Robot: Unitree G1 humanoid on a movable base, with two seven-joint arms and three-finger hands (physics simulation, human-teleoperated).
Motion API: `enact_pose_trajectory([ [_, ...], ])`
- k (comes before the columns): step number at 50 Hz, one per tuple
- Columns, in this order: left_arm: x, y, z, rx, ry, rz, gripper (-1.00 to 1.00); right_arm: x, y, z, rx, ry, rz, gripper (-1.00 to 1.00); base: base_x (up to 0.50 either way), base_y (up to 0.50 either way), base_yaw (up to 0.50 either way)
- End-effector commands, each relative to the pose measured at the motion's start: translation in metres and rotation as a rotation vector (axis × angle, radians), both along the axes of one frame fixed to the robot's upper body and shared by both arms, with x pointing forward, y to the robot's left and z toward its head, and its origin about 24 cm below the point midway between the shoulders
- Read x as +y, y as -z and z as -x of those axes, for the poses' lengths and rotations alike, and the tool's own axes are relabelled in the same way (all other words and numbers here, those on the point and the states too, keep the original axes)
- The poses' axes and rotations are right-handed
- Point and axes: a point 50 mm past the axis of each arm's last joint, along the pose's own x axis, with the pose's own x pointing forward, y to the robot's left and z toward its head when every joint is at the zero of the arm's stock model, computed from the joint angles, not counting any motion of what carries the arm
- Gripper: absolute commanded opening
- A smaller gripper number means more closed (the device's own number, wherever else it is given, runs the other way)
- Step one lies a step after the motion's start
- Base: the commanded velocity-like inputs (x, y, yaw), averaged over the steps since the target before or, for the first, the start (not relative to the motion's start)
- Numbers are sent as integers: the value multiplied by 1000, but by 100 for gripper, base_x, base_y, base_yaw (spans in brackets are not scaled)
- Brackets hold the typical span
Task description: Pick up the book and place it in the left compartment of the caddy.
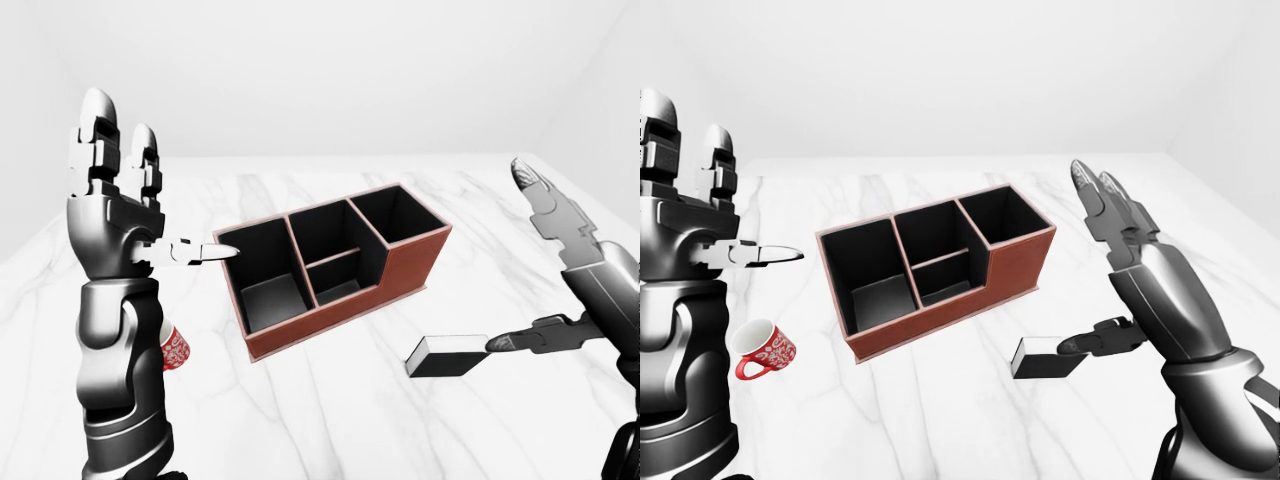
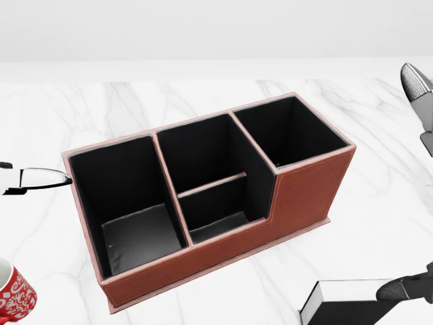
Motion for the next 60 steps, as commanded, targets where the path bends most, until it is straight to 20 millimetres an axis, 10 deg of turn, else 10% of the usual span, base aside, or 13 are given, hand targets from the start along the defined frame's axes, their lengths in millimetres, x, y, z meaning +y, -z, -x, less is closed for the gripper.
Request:
enact_pose_trajectory([
  [1, 1, 3, -3, 18, -4, 1, 100, -7, 18, 4, 82, 103, -17, 100, 0, 0, 0],
  [27, 5, 6, -1, 27, -13, -2, 100, -7, 80, -7, 379, 160, -90, 100, 0, 0, 0],
  [60, 14, 15, -1, 67, -36, 12, 100, 5, 92, -21, 415, 152, 138, 100, 0, 0, 0],
])
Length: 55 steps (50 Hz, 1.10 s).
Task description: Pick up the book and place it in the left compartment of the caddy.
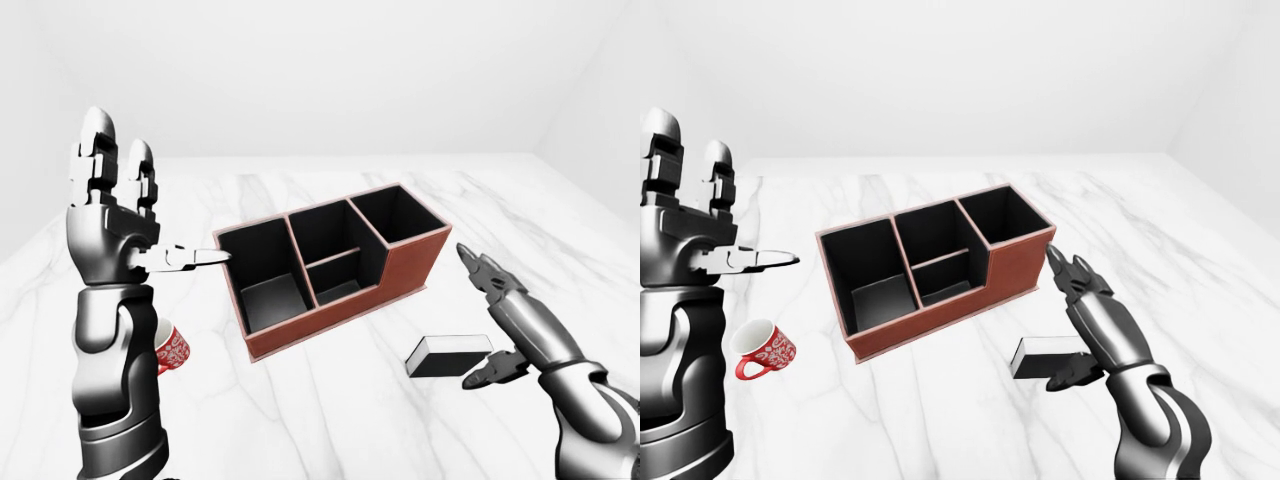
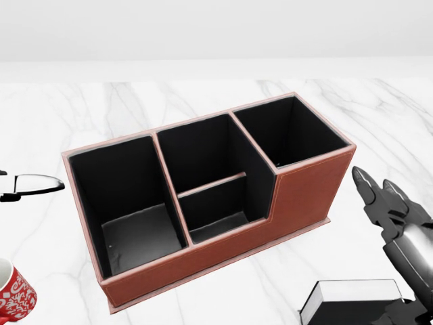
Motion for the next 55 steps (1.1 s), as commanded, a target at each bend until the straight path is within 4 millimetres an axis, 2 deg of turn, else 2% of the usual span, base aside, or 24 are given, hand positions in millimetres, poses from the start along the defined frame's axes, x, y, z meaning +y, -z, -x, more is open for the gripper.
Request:
enact_pose_trajectory([
  [1, 3, 3, 0, 14, -6, 6, 100, 10, 1, -9, 1, -56, 91, 100, 0, 0, 0],
  [13, 7, 6, 1, 26, -11, 11, 100, 17, 12, -22, 57, -88, 141, 100, 0, 0, 0],
  [18, 9, 8, 1, 31, -13, 15, 100, 20, 26, -27, 122, -107, 157, 100, 0, 0, 0],
  [28, 15, 12, 2, 50, -25, 25, 100, 21, 41, -31, 190, -114, 168, 100, 0, 0, 0],
  [55, 22, 15, 8, 57, -49, 40, 100, 9, 36, -53, 208, -78, 256, 100, 0, 0, 0],
])
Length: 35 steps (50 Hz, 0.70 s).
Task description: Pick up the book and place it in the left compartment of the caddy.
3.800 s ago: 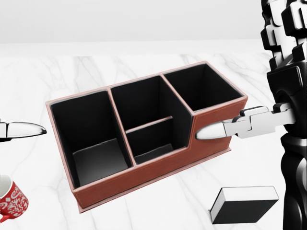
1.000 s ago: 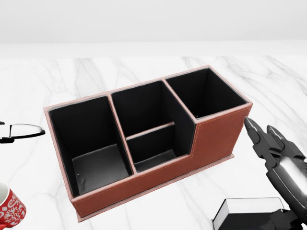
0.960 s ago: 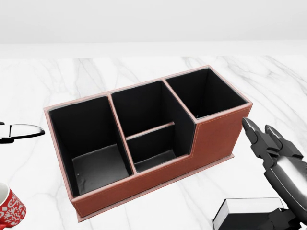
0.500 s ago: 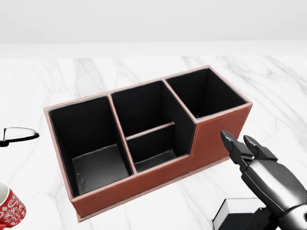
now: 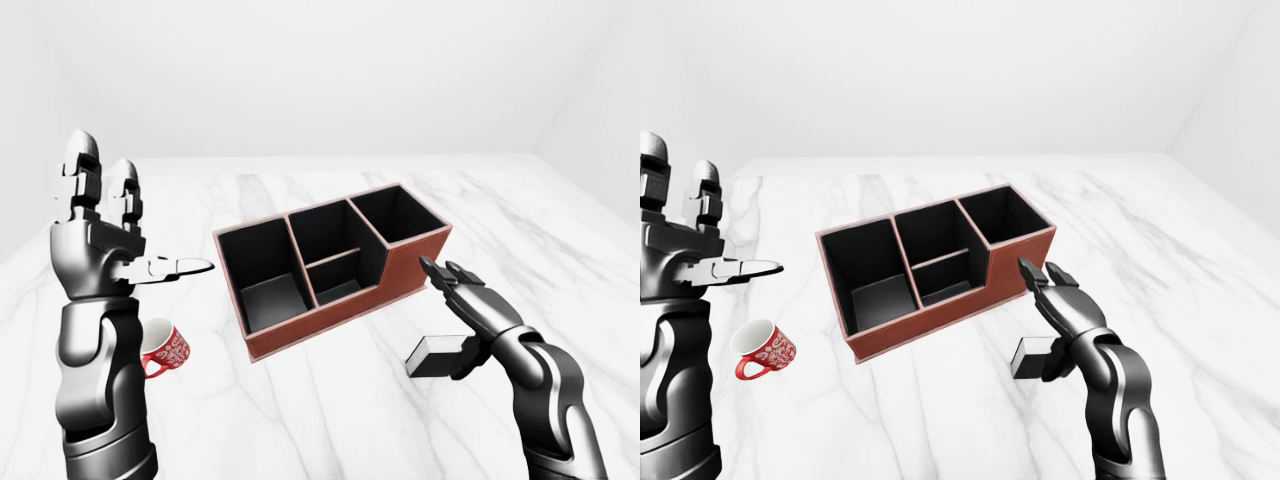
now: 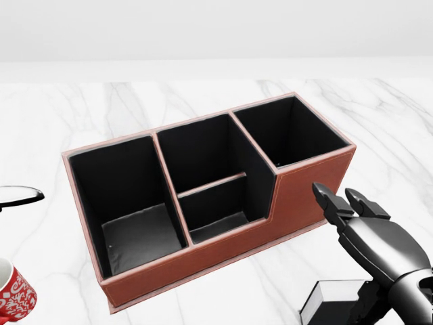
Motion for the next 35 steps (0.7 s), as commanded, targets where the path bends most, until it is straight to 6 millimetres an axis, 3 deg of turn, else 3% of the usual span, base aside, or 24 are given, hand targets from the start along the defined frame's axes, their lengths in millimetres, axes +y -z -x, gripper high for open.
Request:
enact_pose_trajectory([
  [1, 2, 1, 2, 3, -7, 4, 100, -4, 2, -9, 20, 6, 37, 100, 0, 0, 0],
  [18, 4, 2, 6, 3, -9, 3, 100, 5, 25, -22, 126, -22, 47, 100, 0, 0, 0],
  [35, 7, 6, 7, 16, -18, 8, 100, 2, 39, -13, 182, -31, 66, 100, 0, 0, 0],
])
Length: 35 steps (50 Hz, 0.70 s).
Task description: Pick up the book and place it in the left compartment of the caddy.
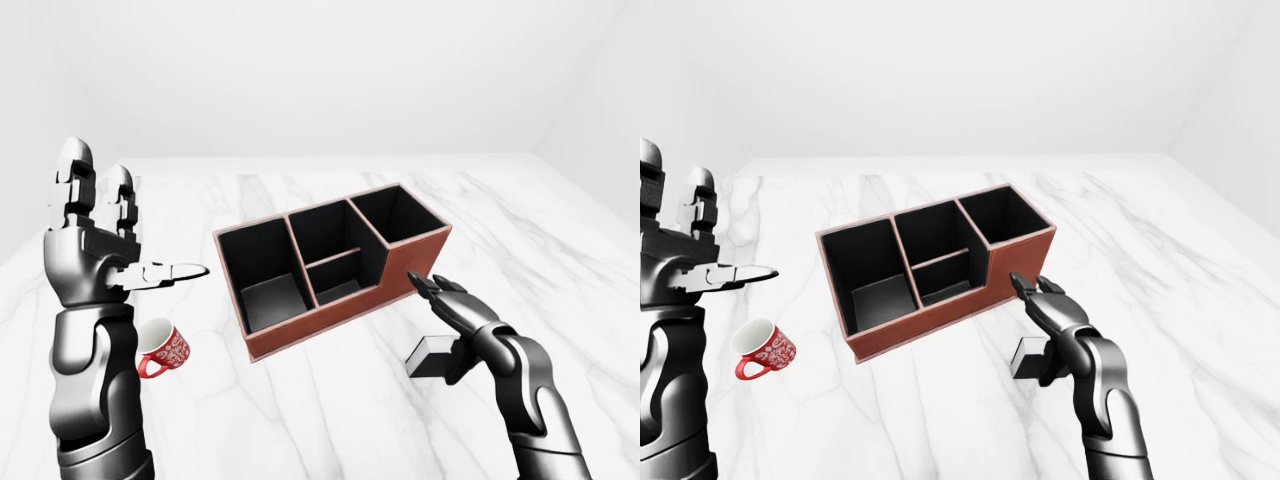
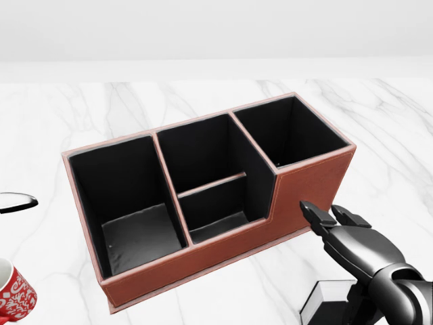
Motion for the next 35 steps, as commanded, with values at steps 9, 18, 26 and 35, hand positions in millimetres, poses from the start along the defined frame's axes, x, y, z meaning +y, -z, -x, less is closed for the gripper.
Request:
enact_pose_trajectory([
  [9, 3, 3, 2, 12, -9, 4, 100, -4, 19, 9, 78, -3, 21, 100, 0, 0, 0],
  [18, 2, 3, 2, 12, -9, 3, 100, -9, 26, 14, 110, 18, 27, 100, 0, 0, 0],
  [26, 3, 3, 3, 9, -13, 1, 100, -11, 34, 13, 145, 24, 25, 100, 0, 0, 0],
  [35, 2, 1, 3, 4, -13, -3, 100, -13, 41, 14, 176, 29, 26, 100, 0, 0, 0],
])
